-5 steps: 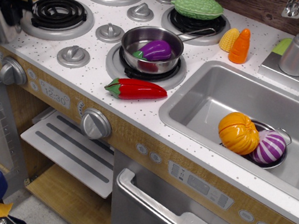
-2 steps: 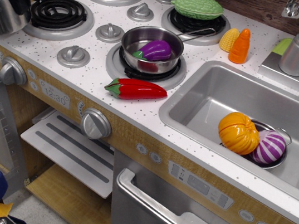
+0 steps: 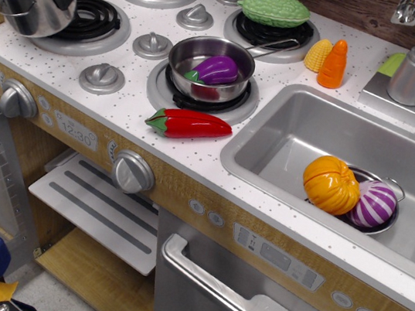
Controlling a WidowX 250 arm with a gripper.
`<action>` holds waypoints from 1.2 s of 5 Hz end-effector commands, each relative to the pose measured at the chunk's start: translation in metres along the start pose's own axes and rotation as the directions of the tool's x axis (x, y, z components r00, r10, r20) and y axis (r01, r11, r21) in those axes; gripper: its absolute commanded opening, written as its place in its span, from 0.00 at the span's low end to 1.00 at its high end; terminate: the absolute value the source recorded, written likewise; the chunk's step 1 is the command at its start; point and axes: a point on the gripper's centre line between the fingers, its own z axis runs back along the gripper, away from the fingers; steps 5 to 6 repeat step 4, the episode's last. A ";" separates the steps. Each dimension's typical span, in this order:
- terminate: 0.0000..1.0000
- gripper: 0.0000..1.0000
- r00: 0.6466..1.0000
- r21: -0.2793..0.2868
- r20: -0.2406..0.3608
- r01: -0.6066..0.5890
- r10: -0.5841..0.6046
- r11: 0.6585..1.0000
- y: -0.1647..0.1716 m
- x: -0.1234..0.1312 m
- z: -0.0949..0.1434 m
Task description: Put pot on stove which is near stove
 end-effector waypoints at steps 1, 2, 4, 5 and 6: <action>0.00 0.00 0.993 0.038 0.103 0.055 -0.058 0.998 0.005 0.036 0.028; 0.00 0.00 0.991 0.024 0.109 0.071 -0.073 0.997 0.004 0.044 0.026; 1.00 0.00 0.986 -0.004 0.144 0.082 -0.081 0.997 0.002 0.051 0.011; 1.00 0.00 0.986 -0.004 0.144 0.082 -0.081 0.997 0.002 0.051 0.011; 1.00 0.00 0.986 -0.004 0.144 0.082 -0.081 0.997 0.002 0.051 0.011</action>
